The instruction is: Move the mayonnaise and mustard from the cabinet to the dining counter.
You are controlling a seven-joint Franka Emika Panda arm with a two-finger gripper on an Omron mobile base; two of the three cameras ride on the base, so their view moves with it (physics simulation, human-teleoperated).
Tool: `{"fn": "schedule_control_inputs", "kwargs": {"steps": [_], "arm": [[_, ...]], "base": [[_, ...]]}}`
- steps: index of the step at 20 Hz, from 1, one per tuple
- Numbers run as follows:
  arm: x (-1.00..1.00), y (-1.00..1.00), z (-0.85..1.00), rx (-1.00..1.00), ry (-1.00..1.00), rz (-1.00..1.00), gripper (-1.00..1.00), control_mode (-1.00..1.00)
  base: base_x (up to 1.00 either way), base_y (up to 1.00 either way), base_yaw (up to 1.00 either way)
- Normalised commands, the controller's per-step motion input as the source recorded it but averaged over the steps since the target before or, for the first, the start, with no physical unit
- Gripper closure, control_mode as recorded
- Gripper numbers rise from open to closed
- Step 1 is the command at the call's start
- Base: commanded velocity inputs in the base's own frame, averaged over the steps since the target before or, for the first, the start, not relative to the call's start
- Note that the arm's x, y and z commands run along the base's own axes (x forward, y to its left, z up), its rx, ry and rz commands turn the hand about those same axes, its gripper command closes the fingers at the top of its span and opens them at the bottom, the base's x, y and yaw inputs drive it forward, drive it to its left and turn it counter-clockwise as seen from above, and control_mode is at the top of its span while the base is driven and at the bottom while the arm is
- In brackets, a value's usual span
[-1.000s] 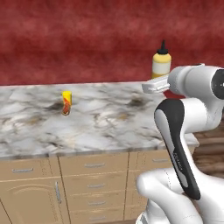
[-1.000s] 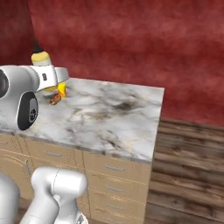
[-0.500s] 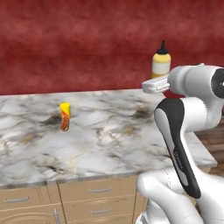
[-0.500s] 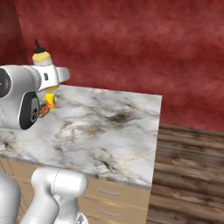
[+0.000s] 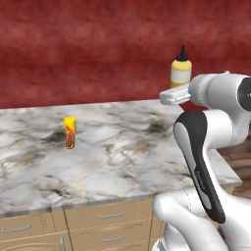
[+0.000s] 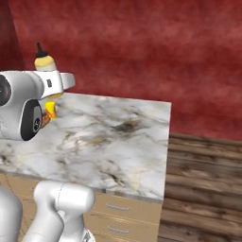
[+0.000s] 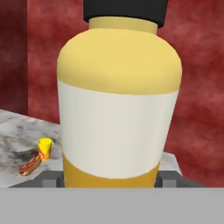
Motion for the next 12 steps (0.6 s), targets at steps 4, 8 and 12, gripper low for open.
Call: {"fn": "schedule_control_inputs", "kwargs": {"steps": [4,8,12], "arm": [[0.00,0.00,0.00,0.00,0.00,0.00,1.00,1.00],[0.00,0.00,0.00,0.00,0.01,0.00,1.00,-1.00],[0.61,0.00,-0.24,0.00,0.01,0.00,1.00,-1.00]], "base": [[0.20,0.00,-0.03],[0.02,0.00,0.00],[0.00,0.00,0.00]]}}
